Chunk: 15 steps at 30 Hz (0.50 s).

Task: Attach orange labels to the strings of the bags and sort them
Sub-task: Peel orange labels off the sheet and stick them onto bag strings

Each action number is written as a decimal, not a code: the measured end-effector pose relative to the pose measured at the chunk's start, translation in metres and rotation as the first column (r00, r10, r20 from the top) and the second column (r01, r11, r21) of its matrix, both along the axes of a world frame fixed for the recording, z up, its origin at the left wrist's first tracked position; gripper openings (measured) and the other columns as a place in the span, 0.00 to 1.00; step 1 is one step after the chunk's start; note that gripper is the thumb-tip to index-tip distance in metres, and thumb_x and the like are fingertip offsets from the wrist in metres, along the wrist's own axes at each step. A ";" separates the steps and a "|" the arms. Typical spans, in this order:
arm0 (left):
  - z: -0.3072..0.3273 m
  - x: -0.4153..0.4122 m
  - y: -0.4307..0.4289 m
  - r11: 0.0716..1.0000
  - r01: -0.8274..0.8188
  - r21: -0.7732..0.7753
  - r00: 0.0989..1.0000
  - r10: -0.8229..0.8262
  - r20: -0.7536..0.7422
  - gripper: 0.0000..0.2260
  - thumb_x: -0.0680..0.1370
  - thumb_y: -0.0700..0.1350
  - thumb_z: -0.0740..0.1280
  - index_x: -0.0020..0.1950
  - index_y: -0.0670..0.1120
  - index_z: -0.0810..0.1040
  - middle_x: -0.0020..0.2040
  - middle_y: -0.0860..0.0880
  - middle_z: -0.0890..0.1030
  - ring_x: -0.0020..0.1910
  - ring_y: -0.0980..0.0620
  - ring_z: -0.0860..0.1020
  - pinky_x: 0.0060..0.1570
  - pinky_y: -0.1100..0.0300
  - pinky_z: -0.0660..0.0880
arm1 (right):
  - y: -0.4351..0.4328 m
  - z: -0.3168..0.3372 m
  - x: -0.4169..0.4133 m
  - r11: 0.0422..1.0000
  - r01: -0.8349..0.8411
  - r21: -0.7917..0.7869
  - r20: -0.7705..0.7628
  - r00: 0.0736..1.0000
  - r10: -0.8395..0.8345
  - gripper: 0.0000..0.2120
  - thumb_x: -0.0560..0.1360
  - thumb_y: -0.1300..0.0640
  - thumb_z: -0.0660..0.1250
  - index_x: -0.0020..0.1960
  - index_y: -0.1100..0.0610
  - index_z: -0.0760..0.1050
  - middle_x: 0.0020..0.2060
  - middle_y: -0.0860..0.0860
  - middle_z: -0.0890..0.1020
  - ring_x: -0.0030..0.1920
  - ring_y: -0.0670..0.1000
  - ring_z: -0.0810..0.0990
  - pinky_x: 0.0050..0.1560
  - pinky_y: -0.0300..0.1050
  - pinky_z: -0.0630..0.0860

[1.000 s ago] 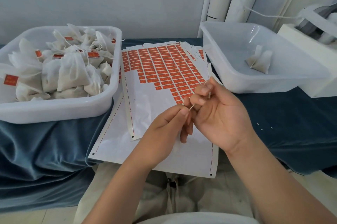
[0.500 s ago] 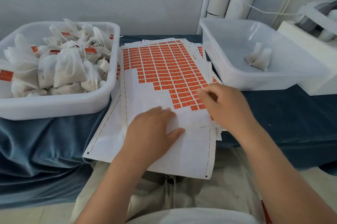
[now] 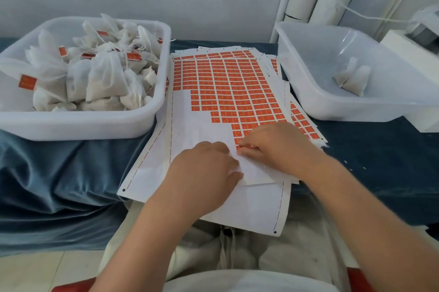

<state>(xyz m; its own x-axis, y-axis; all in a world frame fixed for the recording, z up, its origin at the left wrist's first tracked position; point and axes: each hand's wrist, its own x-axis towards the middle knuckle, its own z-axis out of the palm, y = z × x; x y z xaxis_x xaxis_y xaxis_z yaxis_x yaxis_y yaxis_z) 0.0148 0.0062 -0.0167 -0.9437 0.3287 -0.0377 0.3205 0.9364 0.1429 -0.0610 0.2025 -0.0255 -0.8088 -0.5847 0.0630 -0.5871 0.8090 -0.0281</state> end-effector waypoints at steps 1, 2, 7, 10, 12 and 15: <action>0.001 0.000 0.000 1.000 0.000 0.009 1.000 0.000 0.005 0.18 0.85 0.62 0.56 0.68 0.61 0.80 0.68 0.58 0.76 0.67 0.53 0.74 0.60 0.52 0.77 | -0.001 0.004 -0.006 0.996 -0.032 0.080 0.013 0.999 0.031 0.15 0.84 0.39 0.60 0.55 0.44 0.83 0.51 0.42 0.85 0.48 0.46 0.83 0.49 0.35 0.65; 0.002 0.000 0.001 1.000 -0.002 0.015 1.000 0.002 0.011 0.18 0.85 0.62 0.56 0.67 0.62 0.80 0.68 0.59 0.77 0.66 0.54 0.74 0.61 0.52 0.77 | -0.003 0.007 -0.011 0.989 -0.060 0.137 0.019 0.998 0.058 0.14 0.85 0.40 0.60 0.53 0.45 0.81 0.50 0.42 0.85 0.46 0.46 0.83 0.50 0.35 0.65; 0.002 -0.002 0.000 0.999 -0.011 0.034 1.000 0.011 -0.001 0.17 0.86 0.62 0.56 0.67 0.63 0.80 0.68 0.60 0.78 0.66 0.55 0.74 0.62 0.52 0.77 | -0.009 0.005 -0.018 0.943 -0.184 0.277 -0.096 0.971 0.217 0.10 0.84 0.50 0.65 0.44 0.47 0.78 0.34 0.43 0.78 0.29 0.43 0.67 0.41 0.33 0.65; 0.002 -0.004 -0.001 0.998 -0.010 0.056 1.000 0.012 -0.029 0.17 0.86 0.61 0.56 0.67 0.62 0.81 0.67 0.60 0.79 0.65 0.56 0.75 0.63 0.54 0.77 | -0.009 0.007 -0.011 0.954 -0.210 0.212 -0.131 0.962 0.241 0.18 0.77 0.57 0.76 0.36 0.49 0.68 0.27 0.42 0.65 0.25 0.42 0.60 0.34 0.31 0.49; 0.000 -0.006 -0.003 0.996 -0.029 0.085 0.999 0.031 -0.021 0.17 0.85 0.62 0.57 0.67 0.62 0.81 0.67 0.61 0.80 0.65 0.57 0.76 0.64 0.55 0.77 | -0.007 0.004 -0.010 0.973 -0.205 0.109 -0.140 0.966 0.219 0.17 0.78 0.55 0.75 0.36 0.49 0.71 0.29 0.44 0.71 0.25 0.42 0.62 0.33 0.30 0.57; -0.004 -0.009 -0.005 0.983 -0.103 0.155 0.994 0.106 -0.017 0.19 0.83 0.64 0.61 0.71 0.60 0.78 0.71 0.60 0.78 0.69 0.56 0.75 0.69 0.55 0.73 | 0.002 0.005 -0.014 0.995 -0.101 0.001 -0.020 0.995 0.101 0.13 0.83 0.39 0.64 0.51 0.44 0.83 0.44 0.42 0.85 0.39 0.43 0.80 0.41 0.33 0.63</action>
